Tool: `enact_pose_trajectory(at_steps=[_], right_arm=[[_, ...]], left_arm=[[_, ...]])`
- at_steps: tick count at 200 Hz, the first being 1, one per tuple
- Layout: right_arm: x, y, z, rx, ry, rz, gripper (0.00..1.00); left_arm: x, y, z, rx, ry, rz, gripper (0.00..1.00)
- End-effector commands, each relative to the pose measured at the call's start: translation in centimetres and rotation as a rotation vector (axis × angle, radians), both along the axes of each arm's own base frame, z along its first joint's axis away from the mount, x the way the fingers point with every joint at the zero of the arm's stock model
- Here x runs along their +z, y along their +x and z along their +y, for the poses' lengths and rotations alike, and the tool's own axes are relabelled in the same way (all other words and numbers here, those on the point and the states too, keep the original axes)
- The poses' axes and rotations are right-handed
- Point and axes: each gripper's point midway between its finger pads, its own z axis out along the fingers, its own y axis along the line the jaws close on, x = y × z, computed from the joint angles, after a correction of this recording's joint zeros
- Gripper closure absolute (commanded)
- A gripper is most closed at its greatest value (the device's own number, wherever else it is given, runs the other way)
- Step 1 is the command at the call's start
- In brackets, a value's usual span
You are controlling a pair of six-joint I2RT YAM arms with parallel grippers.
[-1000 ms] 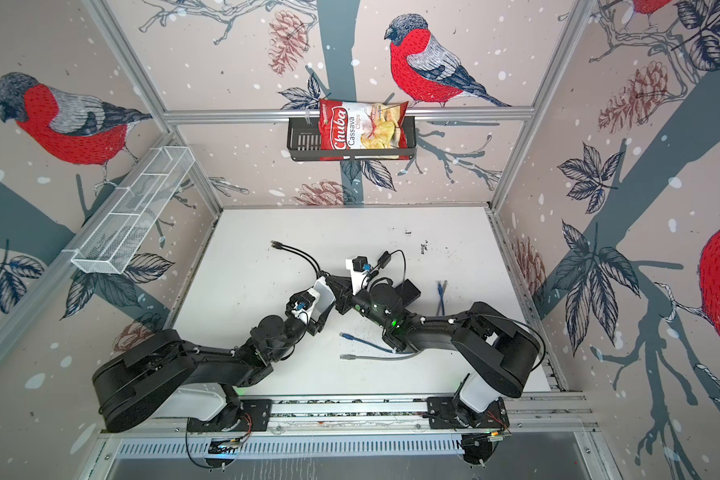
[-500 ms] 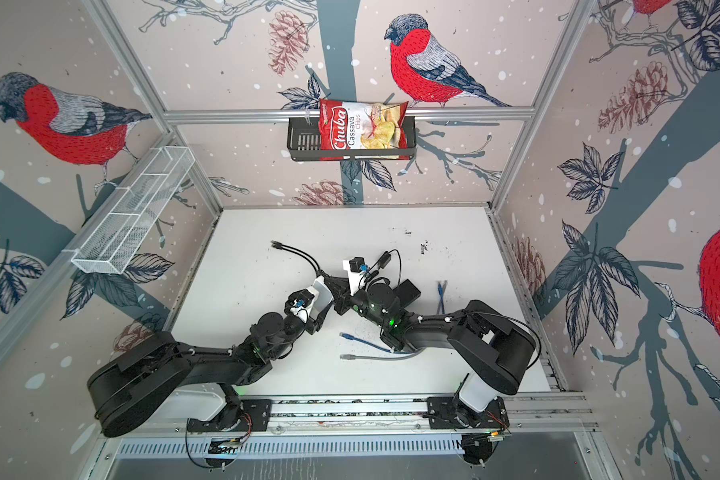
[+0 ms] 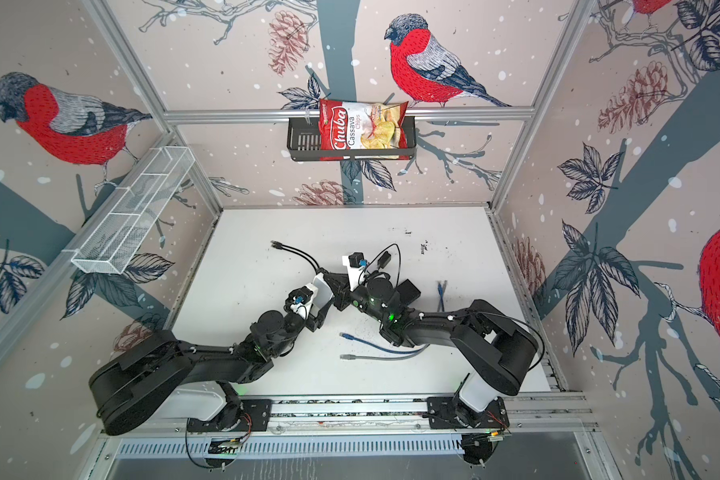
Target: Insert the plug into the switch port
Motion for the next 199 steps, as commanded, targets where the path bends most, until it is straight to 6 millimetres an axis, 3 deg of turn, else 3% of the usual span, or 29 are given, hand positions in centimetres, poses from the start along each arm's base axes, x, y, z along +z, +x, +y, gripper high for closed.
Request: enact_pose_trajectory(at_steps=[1, 47, 74, 118, 156, 199], right_arm=[[-5.9, -3.5, 0.6, 0.188, -0.192, 0.192, 0.95], [-5.4, -1.9, 0.3, 0.146, -0.223, 0.186, 0.87], [-5.1, -1.3, 0.1, 0.130, -0.223, 0.186, 0.74], [-4.2, -0.3, -0.8, 0.097, -0.219, 0.168, 0.57], [-2.7, 1.3, -3.1, 0.030, -0.200, 0.144, 0.33], [-0.8, 2.7, -5.9, -0.047, -0.174, 0.111, 0.22]], left_arm=[[10.7, -1.6, -0.5, -0.089, -0.279, -0.293, 0.76], [7.0, -1.0, -0.9, -0.082, -0.210, -0.140, 0.77], [5.1, -0.5, -1.5, -0.071, -0.151, -0.065, 0.77], [3.6, -0.2, -1.5, -0.057, -0.118, -0.011, 0.77], [2.8, -0.2, -1.5, -0.058, -0.100, 0.012, 0.77], [2.5, -0.2, -1.6, -0.056, -0.092, 0.019, 0.77]])
